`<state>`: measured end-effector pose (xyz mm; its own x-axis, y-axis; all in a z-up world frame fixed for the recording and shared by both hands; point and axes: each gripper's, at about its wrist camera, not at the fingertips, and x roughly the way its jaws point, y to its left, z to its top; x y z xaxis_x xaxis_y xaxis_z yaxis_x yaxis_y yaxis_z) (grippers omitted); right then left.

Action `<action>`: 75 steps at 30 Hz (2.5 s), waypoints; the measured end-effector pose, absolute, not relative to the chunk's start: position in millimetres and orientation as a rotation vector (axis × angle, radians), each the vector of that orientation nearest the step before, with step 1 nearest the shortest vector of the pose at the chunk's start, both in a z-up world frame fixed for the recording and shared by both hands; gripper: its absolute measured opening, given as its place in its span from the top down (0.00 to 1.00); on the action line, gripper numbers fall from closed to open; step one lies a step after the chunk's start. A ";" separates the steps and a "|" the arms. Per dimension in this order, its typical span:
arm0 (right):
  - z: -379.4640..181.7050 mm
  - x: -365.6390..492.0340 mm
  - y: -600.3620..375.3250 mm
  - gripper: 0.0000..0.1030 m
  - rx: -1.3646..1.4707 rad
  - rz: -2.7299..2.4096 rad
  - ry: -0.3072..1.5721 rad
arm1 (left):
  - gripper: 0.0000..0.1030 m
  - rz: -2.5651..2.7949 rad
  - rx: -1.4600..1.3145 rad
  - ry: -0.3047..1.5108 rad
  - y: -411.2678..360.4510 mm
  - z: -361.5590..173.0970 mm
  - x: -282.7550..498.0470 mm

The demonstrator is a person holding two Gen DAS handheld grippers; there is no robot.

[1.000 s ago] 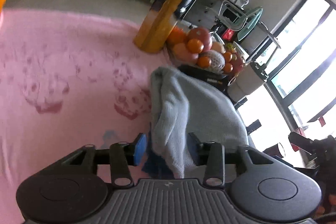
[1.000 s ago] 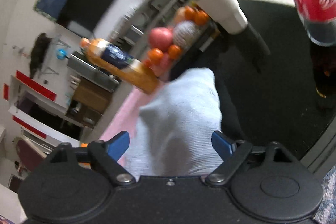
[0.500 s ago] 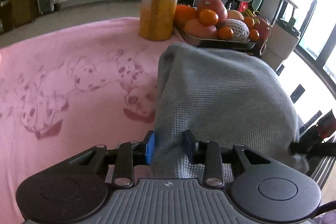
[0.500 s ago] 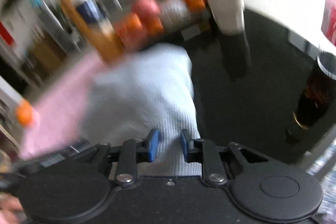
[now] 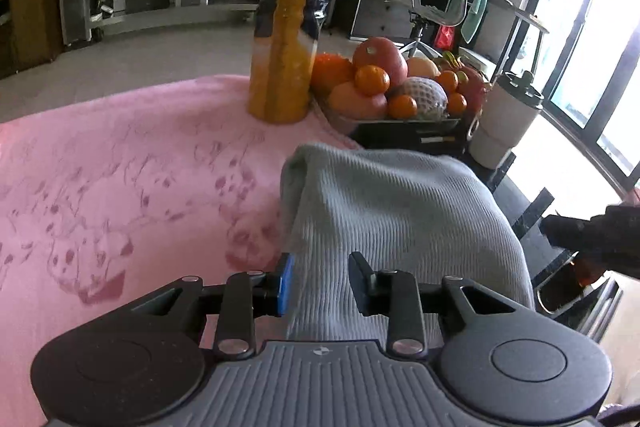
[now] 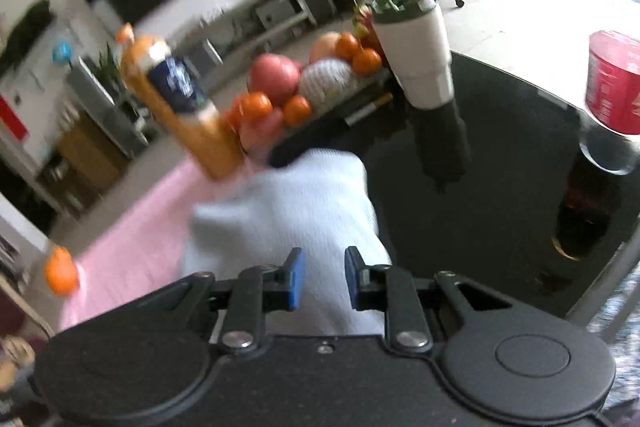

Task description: Fold clothes

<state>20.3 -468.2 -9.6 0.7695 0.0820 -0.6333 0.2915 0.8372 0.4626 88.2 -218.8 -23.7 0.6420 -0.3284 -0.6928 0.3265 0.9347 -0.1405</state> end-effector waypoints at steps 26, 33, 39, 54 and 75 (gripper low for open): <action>4.4 -37.4 -438.0 0.51 0.569 -0.131 0.676 | 0.41 -0.296 0.021 0.992 -216.6 -6.2 33.4; 4.1 -63.2 -422.8 0.22 0.569 -0.200 0.821 | 0.31 -0.287 0.147 0.980 -223.3 9.3 -9.3; 39.9 -89.9 -399.1 0.02 0.399 -0.205 0.809 | 0.17 -0.319 0.128 0.938 -218.7 34.0 -31.9; 88.5 -118.1 -363.9 0.00 0.202 -0.240 0.786 | 0.13 -0.365 0.130 0.888 -207.2 60.8 -61.3; 100.7 -133.7 -356.7 0.00 0.212 -0.226 0.819 | 0.13 -0.394 0.117 0.919 -199.3 71.8 -80.1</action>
